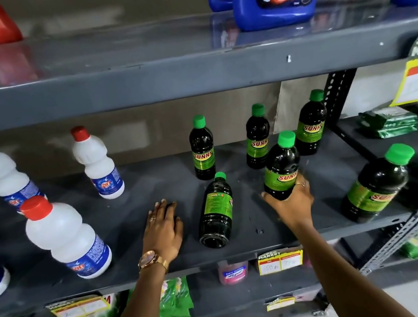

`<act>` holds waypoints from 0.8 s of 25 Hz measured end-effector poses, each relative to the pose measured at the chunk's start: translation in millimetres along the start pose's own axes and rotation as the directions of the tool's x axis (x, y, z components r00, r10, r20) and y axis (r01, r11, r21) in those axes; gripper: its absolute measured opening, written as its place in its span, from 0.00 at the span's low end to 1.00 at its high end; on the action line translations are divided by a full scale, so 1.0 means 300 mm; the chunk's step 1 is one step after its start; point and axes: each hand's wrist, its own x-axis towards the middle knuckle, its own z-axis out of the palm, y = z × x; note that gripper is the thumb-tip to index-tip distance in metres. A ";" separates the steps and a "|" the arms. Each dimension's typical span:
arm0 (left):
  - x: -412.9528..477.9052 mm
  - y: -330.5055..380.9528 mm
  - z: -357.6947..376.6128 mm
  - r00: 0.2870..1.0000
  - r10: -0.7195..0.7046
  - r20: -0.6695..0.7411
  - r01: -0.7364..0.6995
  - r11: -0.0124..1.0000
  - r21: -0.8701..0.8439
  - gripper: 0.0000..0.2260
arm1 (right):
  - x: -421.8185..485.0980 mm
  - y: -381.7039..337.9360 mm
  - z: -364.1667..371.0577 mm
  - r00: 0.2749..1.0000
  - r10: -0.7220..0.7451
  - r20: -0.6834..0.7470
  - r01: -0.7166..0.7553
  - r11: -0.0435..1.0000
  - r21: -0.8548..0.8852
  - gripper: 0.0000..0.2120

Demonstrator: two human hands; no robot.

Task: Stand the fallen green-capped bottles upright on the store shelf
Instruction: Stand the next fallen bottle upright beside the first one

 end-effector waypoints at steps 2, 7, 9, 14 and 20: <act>0.002 0.000 0.001 1.000 -0.006 0.008 0.006 1.000 0.006 0.27 | 0.004 0.013 -0.011 1.000 0.010 0.017 -0.009 1.000 -0.026 0.35; 0.004 0.002 -0.004 1.000 -0.004 0.015 0.004 1.000 0.012 0.24 | -0.104 0.030 -0.074 1.000 -0.005 -0.024 0.004 0.998 -0.055 0.31; 0.004 0.005 -0.003 1.000 -0.006 0.016 0.006 1.000 0.005 0.21 | -0.180 0.053 -0.117 0.998 -0.037 -0.054 0.034 0.998 -0.050 0.30; 0.014 0.000 0.008 1.000 0.003 0.014 -0.003 1.000 0.001 0.19 | -0.261 0.103 -0.163 0.994 -0.085 -0.071 0.083 0.996 -0.026 0.30; 0.014 -0.003 0.010 1.000 0.009 0.015 -0.009 1.000 0.000 0.19 | -0.257 0.130 -0.161 0.997 -0.073 -0.037 0.072 0.997 -0.037 0.36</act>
